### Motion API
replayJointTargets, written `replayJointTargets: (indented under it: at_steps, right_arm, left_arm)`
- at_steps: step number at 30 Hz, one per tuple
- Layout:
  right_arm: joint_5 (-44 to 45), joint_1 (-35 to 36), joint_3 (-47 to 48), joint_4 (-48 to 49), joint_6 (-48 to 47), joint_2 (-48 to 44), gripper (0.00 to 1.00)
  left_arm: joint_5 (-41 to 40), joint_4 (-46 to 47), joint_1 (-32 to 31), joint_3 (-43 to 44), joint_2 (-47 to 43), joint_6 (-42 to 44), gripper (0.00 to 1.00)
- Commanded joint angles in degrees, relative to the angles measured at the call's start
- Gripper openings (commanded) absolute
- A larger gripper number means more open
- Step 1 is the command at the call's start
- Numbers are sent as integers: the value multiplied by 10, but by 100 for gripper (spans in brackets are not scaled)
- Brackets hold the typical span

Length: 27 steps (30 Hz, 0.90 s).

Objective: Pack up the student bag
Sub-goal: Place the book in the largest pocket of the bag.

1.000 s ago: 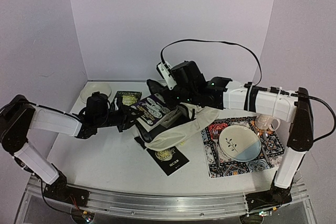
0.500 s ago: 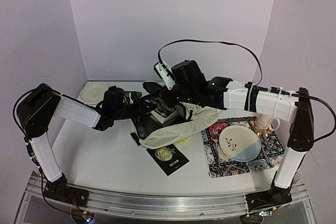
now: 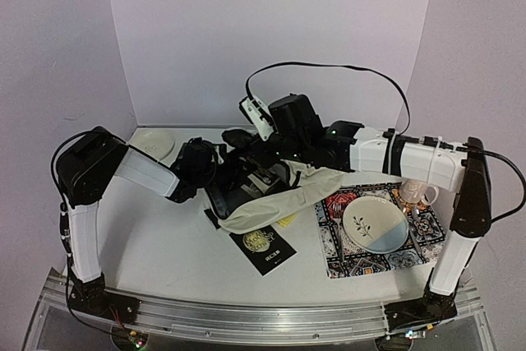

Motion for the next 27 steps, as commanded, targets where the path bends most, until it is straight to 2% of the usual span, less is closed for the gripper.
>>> replayJointTargets:
  at_steps: [1, 4, 12, 17, 27]
  right_arm:
    - [-2, 9, -2, 57, -8, -24, 0]
    - [6, 9, -11, 58, -6, -20, 0]
    - [6, 9, -24, 62, 2, -21, 0]
    - [11, 8, -35, 63, 7, -19, 0]
    - [-18, 8, -75, 62, 41, 4, 1]
  left_arm:
    - [-71, 35, 3, 22, -7, 61, 33]
    - [-110, -7, 1, 10, -33, 108, 48]
    - [-250, -183, -27, 30, -91, 276, 76]
    - [-311, -260, -49, 19, -150, 341, 80]
    - [-412, -392, -27, -80, -330, 365, 83]
